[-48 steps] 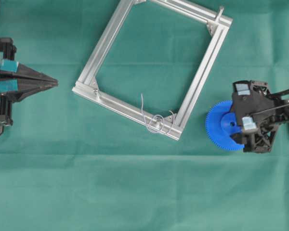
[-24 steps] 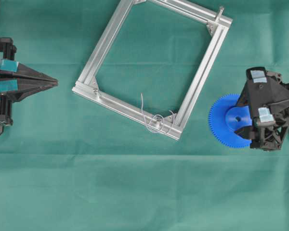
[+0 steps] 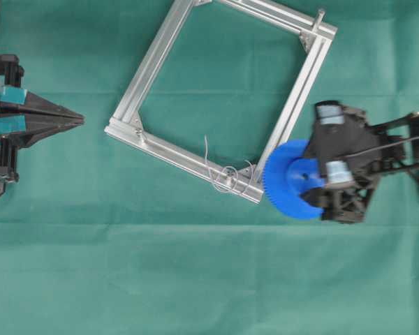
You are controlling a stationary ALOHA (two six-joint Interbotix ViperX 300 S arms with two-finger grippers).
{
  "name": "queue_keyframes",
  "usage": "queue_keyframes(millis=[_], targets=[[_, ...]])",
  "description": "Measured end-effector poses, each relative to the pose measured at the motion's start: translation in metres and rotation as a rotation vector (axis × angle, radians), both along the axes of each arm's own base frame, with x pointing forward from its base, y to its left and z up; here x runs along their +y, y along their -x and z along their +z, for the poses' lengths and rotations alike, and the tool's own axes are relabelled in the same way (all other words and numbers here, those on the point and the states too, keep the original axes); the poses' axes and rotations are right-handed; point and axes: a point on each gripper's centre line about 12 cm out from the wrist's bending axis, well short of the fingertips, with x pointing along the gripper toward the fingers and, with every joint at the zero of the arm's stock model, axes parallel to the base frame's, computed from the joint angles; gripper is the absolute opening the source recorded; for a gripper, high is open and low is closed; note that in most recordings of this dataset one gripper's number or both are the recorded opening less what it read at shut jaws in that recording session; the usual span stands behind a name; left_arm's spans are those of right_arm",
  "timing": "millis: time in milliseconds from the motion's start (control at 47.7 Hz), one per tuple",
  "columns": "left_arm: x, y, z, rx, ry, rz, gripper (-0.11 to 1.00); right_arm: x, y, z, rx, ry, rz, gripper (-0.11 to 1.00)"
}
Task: Find the location of the shaft and insert the gear.
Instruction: 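Lift the blue gear and carry it left toward the frame shaft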
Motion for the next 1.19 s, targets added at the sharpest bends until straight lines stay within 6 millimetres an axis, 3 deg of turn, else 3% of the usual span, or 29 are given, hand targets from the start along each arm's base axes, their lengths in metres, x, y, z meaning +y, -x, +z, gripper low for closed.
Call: queue_keyframes(millis=[189, 419, 838, 1194], targets=[[0.0, 0.0, 0.0, 0.003, 0.002, 0.0, 0.01, 0.001, -0.039, 0.003, 0.02, 0.034, 0.011, 0.69], [0.0, 0.0, -0.001, 0.003, 0.019, 0.002, 0.01, -0.001, -0.066, 0.001, 0.072, 0.078, 0.016, 0.69], [0.0, 0.001, -0.006, 0.047, 0.033, 0.003, 0.01, -0.001, -0.076, 0.002, 0.045, 0.096, 0.017, 0.69], [0.0, 0.001, -0.006, 0.052, 0.035, 0.003, 0.01, 0.0, -0.087, -0.018, 0.042, 0.087, 0.009, 0.69]])
